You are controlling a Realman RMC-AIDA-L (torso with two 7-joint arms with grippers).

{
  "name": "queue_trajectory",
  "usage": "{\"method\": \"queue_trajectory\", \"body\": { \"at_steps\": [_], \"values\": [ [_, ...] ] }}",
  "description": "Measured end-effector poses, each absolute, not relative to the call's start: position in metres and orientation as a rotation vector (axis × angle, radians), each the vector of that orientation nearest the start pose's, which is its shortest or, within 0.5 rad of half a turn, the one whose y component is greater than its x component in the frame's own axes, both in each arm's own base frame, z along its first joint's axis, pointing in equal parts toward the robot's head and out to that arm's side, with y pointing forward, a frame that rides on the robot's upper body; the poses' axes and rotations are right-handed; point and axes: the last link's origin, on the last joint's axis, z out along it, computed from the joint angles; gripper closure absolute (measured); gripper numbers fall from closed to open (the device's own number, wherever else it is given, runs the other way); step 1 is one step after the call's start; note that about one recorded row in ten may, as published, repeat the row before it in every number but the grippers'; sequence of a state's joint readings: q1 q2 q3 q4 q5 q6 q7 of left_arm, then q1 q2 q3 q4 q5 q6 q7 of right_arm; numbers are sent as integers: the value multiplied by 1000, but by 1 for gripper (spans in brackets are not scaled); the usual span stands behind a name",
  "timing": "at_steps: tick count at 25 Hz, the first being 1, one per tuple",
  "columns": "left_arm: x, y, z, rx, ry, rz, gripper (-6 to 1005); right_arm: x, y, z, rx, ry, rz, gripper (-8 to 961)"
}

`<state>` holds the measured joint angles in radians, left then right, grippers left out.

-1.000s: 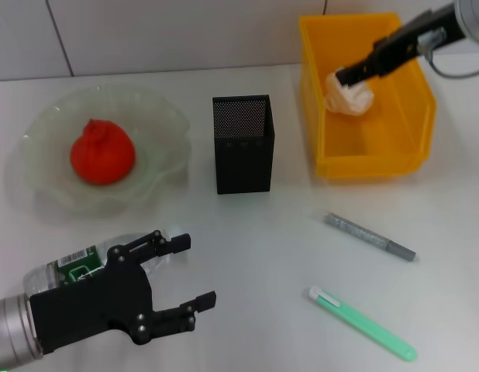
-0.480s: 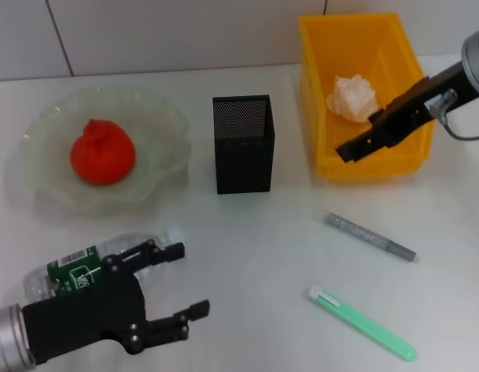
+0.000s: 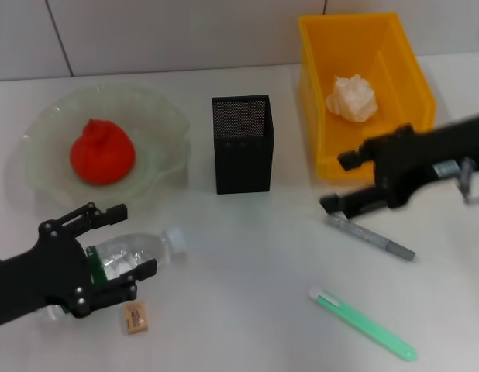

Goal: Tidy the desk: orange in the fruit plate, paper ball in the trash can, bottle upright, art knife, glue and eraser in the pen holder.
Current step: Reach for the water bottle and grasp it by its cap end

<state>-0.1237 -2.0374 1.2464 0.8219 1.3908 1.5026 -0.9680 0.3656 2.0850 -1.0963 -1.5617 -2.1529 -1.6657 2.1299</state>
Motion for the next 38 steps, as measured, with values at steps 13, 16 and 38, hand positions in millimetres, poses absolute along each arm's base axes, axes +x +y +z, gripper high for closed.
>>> {"method": "queue_trajectory", "body": {
  "at_steps": [13,16,38],
  "values": [
    [-223,305,-9,-2841,-199,-404,175,300,244,43,-2742,317,678,156],
    [-206,322,-18,-2901,-202,-233,175,309,234,39,-2721,353,772,156],
    [-182,354,-50,-2863,-298,380,177,321,213,26,-2701,433,838,156]
  ]
}}
